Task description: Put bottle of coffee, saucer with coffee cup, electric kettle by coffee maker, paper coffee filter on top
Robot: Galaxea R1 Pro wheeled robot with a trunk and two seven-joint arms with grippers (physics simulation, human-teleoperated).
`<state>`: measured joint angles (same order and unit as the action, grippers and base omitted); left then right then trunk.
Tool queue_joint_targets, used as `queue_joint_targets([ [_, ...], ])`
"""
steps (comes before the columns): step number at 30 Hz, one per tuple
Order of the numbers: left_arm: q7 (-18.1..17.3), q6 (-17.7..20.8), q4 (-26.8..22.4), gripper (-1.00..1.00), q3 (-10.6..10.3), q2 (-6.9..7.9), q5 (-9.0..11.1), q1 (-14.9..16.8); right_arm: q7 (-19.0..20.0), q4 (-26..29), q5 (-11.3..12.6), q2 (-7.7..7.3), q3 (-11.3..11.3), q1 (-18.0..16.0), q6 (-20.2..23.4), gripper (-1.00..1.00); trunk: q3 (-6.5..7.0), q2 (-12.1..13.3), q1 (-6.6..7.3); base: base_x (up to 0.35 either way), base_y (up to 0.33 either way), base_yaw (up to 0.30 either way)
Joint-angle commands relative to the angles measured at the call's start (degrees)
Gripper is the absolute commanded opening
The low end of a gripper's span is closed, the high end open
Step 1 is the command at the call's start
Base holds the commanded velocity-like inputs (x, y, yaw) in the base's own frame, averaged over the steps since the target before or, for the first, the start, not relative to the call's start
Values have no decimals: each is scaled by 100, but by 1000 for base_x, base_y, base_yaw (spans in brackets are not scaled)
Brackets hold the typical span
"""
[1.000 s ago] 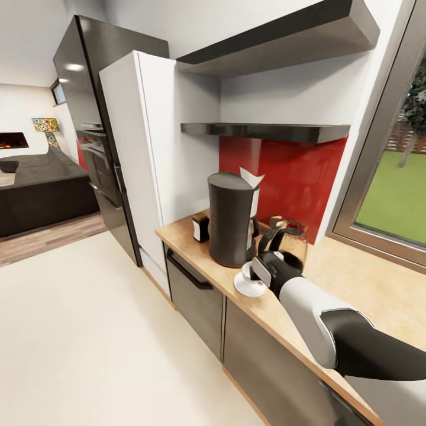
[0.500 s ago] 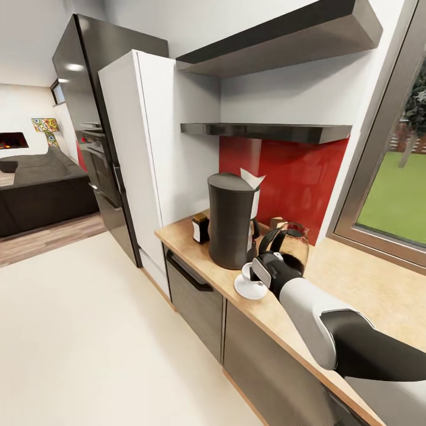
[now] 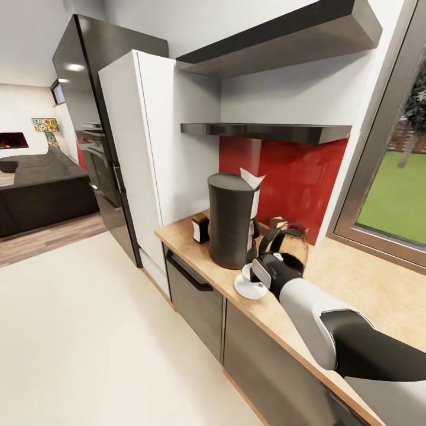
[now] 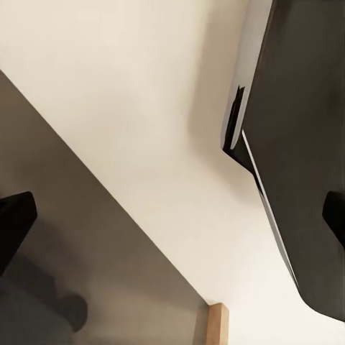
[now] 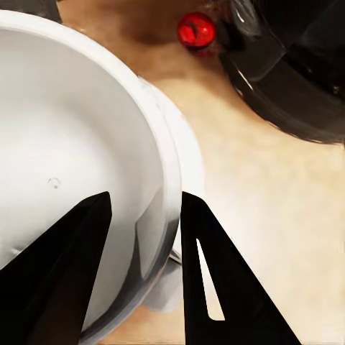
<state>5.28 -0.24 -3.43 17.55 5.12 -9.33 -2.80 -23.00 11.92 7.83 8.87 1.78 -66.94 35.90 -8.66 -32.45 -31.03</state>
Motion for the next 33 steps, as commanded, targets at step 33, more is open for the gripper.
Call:
queue_joint_targets([
  [33,9,-3,-9,100,47,-2,-60,-1,-38,-208,61,1,16,-3,13,-100,-8,-8,-2,0,0,0],
])
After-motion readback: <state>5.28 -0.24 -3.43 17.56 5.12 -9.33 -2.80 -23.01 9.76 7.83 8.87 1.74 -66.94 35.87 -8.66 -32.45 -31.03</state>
